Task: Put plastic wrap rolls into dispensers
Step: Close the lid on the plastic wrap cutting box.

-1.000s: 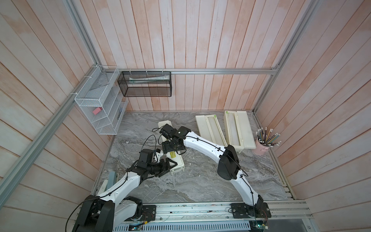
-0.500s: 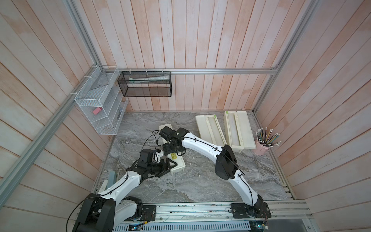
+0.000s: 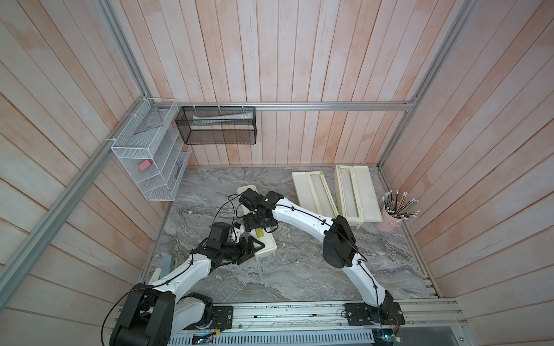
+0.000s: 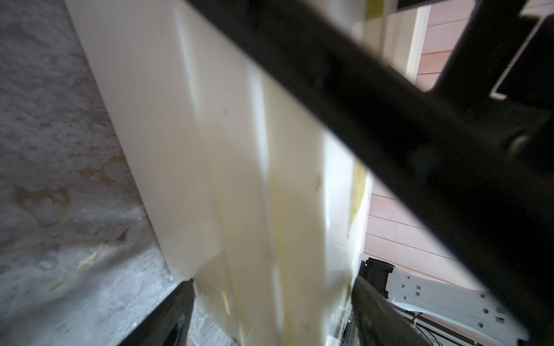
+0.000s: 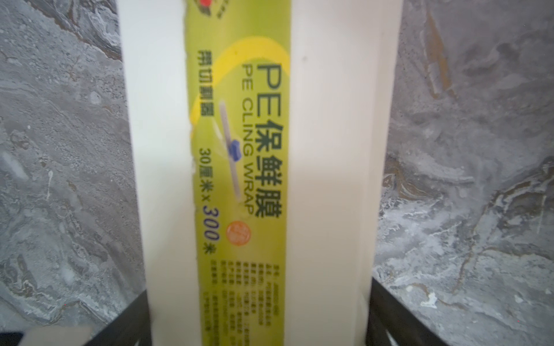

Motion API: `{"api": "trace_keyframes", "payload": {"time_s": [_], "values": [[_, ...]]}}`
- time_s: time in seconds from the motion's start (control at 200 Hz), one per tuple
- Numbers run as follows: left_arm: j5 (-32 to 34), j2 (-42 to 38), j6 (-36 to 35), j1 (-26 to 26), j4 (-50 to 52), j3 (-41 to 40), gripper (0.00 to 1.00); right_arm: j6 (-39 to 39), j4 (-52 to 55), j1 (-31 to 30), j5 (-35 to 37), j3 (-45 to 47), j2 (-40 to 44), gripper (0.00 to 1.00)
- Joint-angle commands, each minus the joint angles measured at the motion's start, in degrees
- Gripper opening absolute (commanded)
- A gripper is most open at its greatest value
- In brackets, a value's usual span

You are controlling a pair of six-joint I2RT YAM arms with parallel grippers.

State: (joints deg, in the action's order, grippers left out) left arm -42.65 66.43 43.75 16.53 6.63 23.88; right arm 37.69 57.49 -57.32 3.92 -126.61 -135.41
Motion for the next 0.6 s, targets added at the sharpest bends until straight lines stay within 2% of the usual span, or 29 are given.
{"api": "trace_keyframes", "payload": {"time_s": [0.0,0.26,0.595], "values": [[-0.27,0.45,-0.41,0.16,-1.95,1.08,0.82,0.89,-2.44,-0.42,-3.57,1.28,-0.50,0.90],[-1.98,-0.40,0.54,0.16,-2.71,1.43,0.74,0.71,-2.45,-0.42,-4.08,1.36,-1.04,0.90],[-2.15,-1.32,0.29,0.06,-1.45,1.94,0.72,0.80,-2.48,-0.42,-5.15,1.10,-0.94,0.90]]}}
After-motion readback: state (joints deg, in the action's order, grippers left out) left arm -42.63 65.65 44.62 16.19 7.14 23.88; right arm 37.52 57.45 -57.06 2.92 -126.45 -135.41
